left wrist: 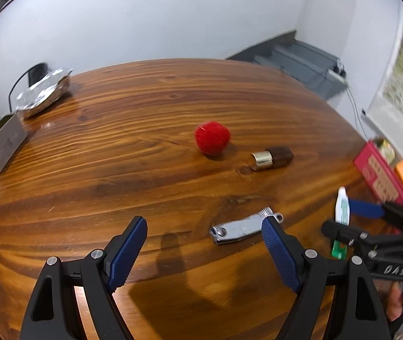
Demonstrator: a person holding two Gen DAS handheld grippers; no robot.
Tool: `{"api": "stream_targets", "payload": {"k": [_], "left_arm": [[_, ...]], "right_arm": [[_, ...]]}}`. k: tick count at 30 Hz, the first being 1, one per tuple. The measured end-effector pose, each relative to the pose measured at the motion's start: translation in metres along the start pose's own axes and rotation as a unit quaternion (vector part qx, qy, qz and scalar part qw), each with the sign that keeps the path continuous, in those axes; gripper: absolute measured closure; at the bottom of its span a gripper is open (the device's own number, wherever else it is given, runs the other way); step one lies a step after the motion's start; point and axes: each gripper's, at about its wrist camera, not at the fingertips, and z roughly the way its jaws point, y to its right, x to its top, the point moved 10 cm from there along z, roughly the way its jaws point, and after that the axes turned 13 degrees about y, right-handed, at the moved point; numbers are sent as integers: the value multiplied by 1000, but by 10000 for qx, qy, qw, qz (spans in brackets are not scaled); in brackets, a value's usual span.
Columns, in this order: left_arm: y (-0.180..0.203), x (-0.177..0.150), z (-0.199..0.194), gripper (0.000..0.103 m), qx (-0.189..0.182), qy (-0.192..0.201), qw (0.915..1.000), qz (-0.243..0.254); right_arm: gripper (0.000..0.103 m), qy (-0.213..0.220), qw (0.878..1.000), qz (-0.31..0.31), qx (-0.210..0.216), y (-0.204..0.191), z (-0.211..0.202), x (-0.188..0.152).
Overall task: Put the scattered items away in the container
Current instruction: 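Move both tools back toward the nail clipper and toothpaste tube, then grasp the silver nail clipper with the left tool while the right tool grasps the toothpaste tube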
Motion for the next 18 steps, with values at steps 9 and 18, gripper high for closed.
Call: {"api": "stream_targets", "payload": {"k": [9,18], "left_arm": [[27,-16,14,18,-494,-277,9964,628],[97,-47,-17,18,-1625,-433,9694,1787]], "right_arm": [[24,34,9999,82,59,1,-2,0],[24,166,9984,534,9,24,-11,6]]}}
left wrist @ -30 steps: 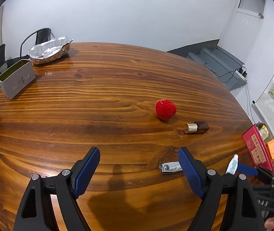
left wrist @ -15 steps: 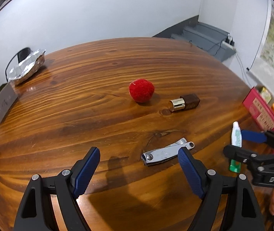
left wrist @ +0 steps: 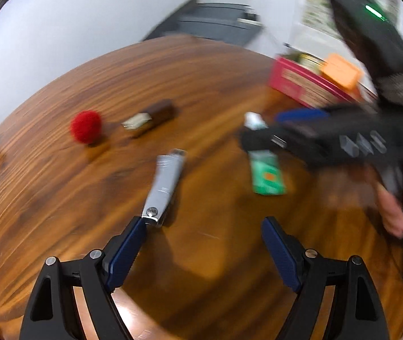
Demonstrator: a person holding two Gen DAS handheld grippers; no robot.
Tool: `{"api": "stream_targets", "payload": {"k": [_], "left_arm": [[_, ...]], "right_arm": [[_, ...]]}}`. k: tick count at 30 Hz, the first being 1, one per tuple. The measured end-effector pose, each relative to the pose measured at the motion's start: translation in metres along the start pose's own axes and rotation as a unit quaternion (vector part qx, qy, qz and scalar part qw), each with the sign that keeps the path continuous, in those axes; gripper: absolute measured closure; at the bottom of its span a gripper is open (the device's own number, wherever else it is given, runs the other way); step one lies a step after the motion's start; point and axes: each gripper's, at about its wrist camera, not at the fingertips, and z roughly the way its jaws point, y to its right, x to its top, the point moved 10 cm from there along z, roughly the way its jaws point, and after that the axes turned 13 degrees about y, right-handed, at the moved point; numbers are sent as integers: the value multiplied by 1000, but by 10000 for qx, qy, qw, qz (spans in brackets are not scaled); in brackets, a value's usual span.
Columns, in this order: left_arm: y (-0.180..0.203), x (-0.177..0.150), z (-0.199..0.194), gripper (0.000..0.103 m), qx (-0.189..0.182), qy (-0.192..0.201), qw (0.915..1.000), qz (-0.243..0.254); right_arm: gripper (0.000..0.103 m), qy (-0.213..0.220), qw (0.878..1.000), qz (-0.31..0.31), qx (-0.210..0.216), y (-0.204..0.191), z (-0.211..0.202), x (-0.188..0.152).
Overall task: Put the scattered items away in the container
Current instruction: 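Grasp the silver nail clipper with the left tool while the right tool grasps the toothpaste tube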
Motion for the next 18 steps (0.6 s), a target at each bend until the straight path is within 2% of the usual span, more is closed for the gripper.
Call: {"api": "stream_targets", "payload": {"k": [3,8,9,10,11,12,18], "left_arm": [[-6,3,1,18,399,43,9992,30],[-52,5,3,19,1019,87,9924,-683],[-61,3,3,34,1084,54,9900,-906],[-66,4,1,42,1033,120,9884,-1109],[-67,4,0,63,1032,126,9878,-1158],[-67,4,0,79,1061,122,9877,-1146],[-54,7,8,79,852,268,9915,-944]], "right_arm": [[24,39,10000,82,-17,4,-3,2],[24,31,10000,-17,17,-2,-3,-1],[24,29,10000,-56,16,-4,-3,-2],[24,25,10000,-88,13,-6,-3,-3],[24,17,9999,-114,16,-7,-2,-4],[24,10,9999,-135,19,-8,-2,-4],[24,26,9999,-125,-30,-6,-2,-5]]}}
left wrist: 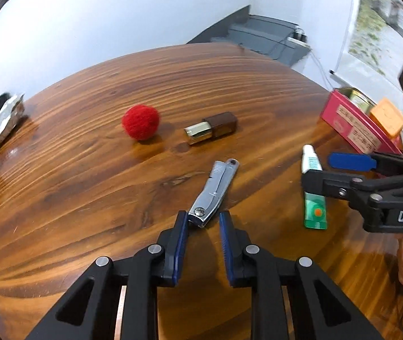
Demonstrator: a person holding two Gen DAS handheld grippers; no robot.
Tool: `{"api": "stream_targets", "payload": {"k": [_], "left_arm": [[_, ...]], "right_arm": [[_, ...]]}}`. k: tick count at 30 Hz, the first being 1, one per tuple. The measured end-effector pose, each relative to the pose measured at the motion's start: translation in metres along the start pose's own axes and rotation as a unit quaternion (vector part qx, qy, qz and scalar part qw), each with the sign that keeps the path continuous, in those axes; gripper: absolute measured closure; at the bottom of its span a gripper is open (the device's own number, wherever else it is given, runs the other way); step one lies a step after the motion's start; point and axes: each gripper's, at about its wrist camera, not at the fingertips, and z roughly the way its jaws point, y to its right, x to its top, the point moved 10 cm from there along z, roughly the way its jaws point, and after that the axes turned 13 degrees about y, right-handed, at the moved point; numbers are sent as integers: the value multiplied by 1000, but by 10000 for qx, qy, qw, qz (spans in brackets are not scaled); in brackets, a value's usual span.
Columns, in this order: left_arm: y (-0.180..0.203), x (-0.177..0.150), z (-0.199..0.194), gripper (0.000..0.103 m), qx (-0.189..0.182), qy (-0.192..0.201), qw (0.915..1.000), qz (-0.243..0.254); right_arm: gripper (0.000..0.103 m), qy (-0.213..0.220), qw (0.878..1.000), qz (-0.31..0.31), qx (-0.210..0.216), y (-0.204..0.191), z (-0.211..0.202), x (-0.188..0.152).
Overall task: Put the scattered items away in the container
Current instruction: 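Grasp the silver nail clipper with the left tool while the right tool grasps the toothpaste tube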
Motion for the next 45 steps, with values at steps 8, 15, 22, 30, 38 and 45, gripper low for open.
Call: {"api": "stream_targets", "payload": {"k": [8,15,22,30,38,45], "left_arm": [[0,8,7,79,21,24,9999,110],[4,12,-2,87,132,113,9994,-291],[-11,31,-28,87,273,544,9959,-666],[-14,35,-40,87,345,714,9935,-821],[-12,42,-47,87,349,856,9920,-859],[-12,52,-59,87,358,1051,9900,-872]], "right_arm": [[24,2,10000,4,-15,0,1,0],[24,48,9999,37,-105,4,3,1],[24,121,9995,235,-174,15,1,4],[24,73,9998,56,-171,6,7,0],[77,207,9956,-659,-632,3,10,0],[86,429,9974,-410,-396,3,-2,8]]}}
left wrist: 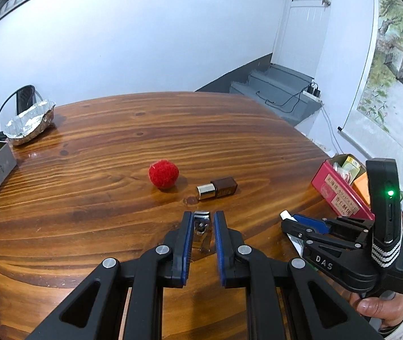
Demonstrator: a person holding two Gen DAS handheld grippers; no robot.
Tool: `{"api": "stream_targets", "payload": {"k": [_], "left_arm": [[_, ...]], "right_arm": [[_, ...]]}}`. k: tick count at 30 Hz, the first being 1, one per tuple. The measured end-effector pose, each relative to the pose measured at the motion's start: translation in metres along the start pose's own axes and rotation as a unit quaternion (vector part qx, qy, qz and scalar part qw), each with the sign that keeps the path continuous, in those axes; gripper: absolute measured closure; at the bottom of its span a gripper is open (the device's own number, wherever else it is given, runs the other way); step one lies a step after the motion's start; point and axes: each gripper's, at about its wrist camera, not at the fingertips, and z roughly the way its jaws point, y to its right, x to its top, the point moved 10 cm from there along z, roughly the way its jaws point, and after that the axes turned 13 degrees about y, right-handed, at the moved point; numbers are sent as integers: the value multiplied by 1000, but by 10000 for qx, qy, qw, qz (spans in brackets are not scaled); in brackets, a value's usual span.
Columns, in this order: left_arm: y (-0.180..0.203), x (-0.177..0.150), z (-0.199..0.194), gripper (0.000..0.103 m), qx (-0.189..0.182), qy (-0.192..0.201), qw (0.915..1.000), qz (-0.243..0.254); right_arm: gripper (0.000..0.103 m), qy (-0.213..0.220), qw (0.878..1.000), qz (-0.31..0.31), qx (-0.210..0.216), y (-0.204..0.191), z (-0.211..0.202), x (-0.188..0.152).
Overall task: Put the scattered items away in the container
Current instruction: 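Grasp the silver nail clipper with the left tool while the right tool grasps the toothpaste tube, then carry the nail clipper and toothpaste tube with both tools over the tin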
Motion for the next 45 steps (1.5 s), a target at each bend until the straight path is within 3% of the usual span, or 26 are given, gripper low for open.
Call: {"api": "stream_targets", "payload": {"k": [14,21,26,27,30,31,35,36,37,40,45], "left_arm": [[-7,-29,28,87,113,-390,9992,-14],[4,-51,34,87,-326,-924,9945,365],[17,-60,28,86,-609,-1059,9895,777],[17,-61,28,82,-595,-1040,9892,839],[17,-63,29,19,-452,-983,9896,949],[17,-62,29,16,-389,-887,9903,1000],[21,-60,30,18,-389,-852,9903,1022],[19,-61,33,33,-349,-902,9904,989],[18,-65,36,62,-340,-1000,9899,944],[16,-66,40,82,-230,-1004,9905,906],[21,-52,33,87,-135,-785,9938,774]], "right_arm": [[86,199,9997,113,86,-1,-10,8],[86,120,9996,206,118,3,-9,6],[86,95,9995,269,152,5,-9,6],[86,89,9995,268,160,4,-9,5],[86,37,9995,255,190,2,-8,3],[86,21,9995,255,197,2,-7,2],[86,-6,9995,260,201,1,-6,1],[86,-13,9995,263,201,1,-6,1],[86,-19,9994,269,201,1,-6,0],[86,-34,9994,268,202,1,-5,0],[86,33,9994,289,183,2,-7,2]]}}
